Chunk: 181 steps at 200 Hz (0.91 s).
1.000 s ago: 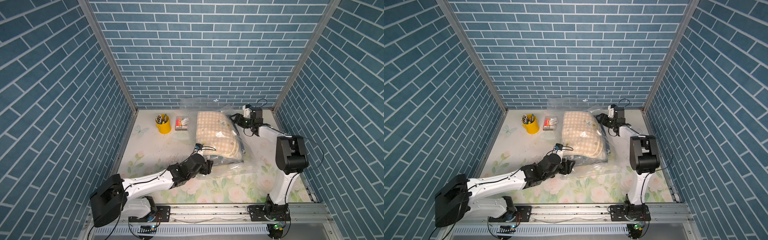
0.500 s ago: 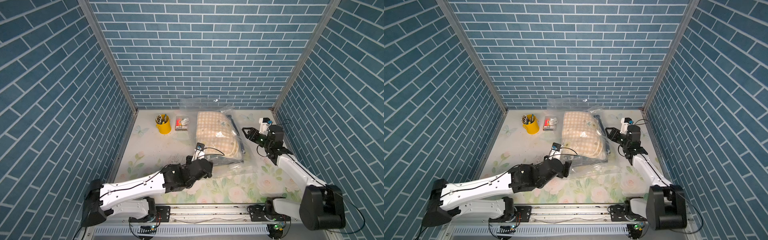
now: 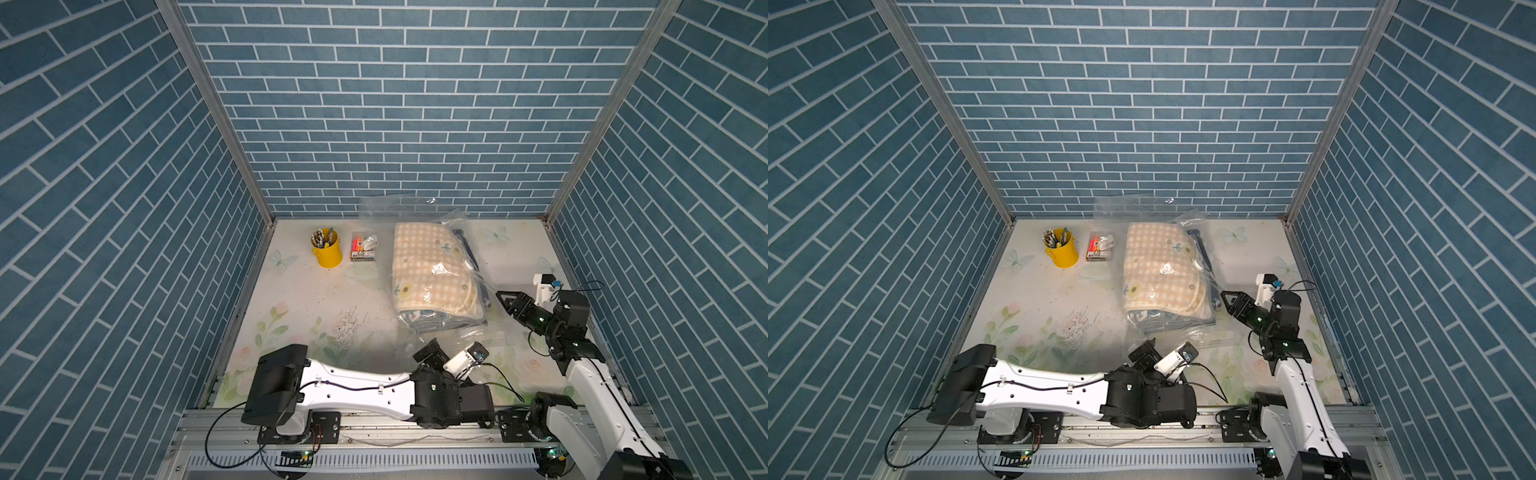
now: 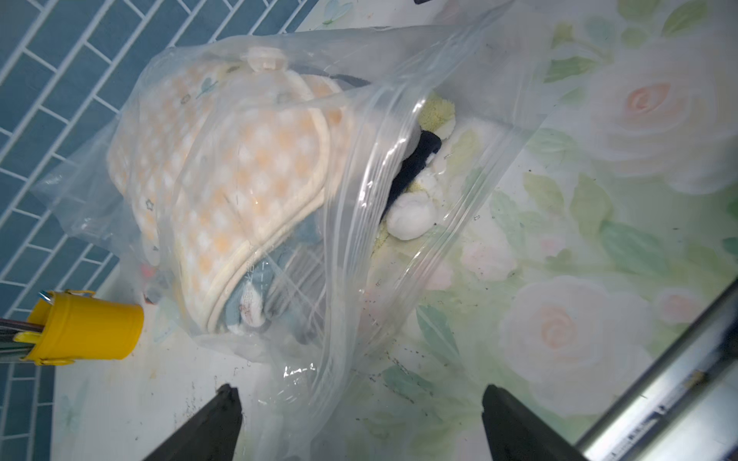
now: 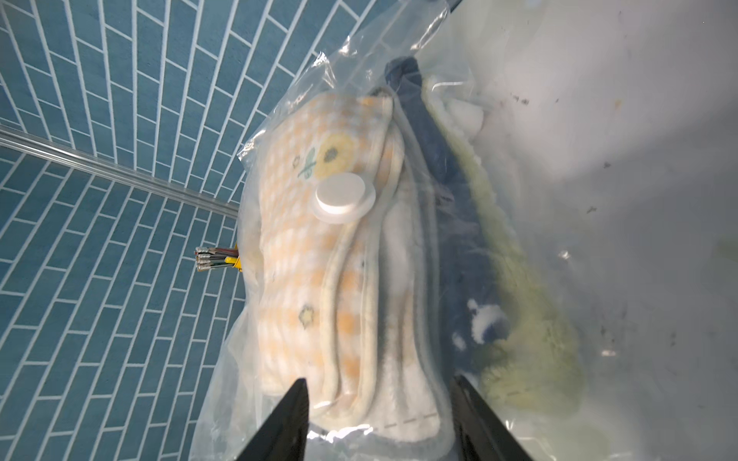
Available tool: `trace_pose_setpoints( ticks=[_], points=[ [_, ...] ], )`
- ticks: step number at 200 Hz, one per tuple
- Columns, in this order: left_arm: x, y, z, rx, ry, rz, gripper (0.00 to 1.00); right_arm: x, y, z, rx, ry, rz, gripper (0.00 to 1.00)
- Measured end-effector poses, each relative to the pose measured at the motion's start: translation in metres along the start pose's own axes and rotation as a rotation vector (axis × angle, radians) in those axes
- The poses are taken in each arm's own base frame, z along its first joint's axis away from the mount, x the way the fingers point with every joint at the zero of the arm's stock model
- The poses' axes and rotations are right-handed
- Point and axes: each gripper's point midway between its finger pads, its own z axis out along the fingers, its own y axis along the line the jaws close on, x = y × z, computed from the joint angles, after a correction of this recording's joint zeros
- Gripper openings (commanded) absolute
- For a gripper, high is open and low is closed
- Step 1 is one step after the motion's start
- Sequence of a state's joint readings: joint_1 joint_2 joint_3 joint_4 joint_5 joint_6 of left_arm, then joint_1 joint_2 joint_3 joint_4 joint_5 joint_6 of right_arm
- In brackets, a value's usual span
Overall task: Take the blanket out of the vacuum bag
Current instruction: Adjust the vacuum bag at the center of the board, then open the vacuum bag at the center of the board.
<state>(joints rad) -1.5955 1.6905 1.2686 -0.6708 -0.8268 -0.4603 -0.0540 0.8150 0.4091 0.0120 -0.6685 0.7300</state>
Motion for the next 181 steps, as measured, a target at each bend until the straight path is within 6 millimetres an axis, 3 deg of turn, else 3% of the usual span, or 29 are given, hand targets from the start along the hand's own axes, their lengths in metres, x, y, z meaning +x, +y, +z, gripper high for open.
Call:
trace_pose_setpoints(
  ticks=[12, 34, 59, 93, 120, 181],
  points=[
    [0.002, 0.002, 0.008, -0.054, -0.002, 0.049, 1.0, 0.003, 0.003, -0.002, -0.017, 0.006, 0.005, 0.57],
    [0.004, 0.009, 0.025, -0.139, -0.002, 0.087, 0.87, 0.008, 0.01, -0.008, -0.054, 0.001, 0.023, 0.55],
    [0.006, 0.033, 0.047, -0.219, 0.0, 0.069, 0.41, 0.017, 0.013, -0.014, -0.085, 0.0, 0.058, 0.45],
    [-0.01, 0.057, 0.058, -0.242, -0.024, 0.02, 0.0, 0.028, 0.018, -0.022, -0.108, 0.015, 0.088, 0.31],
    [-0.027, 0.068, 0.063, -0.225, -0.041, -0.001, 0.0, 0.035, 0.027, -0.035, -0.127, 0.006, 0.086, 0.19],
    [-0.094, 0.088, 0.065, -0.147, -0.1, -0.137, 0.0, 0.072, 0.061, -0.053, -0.243, 0.097, 0.024, 0.16]
  ],
)
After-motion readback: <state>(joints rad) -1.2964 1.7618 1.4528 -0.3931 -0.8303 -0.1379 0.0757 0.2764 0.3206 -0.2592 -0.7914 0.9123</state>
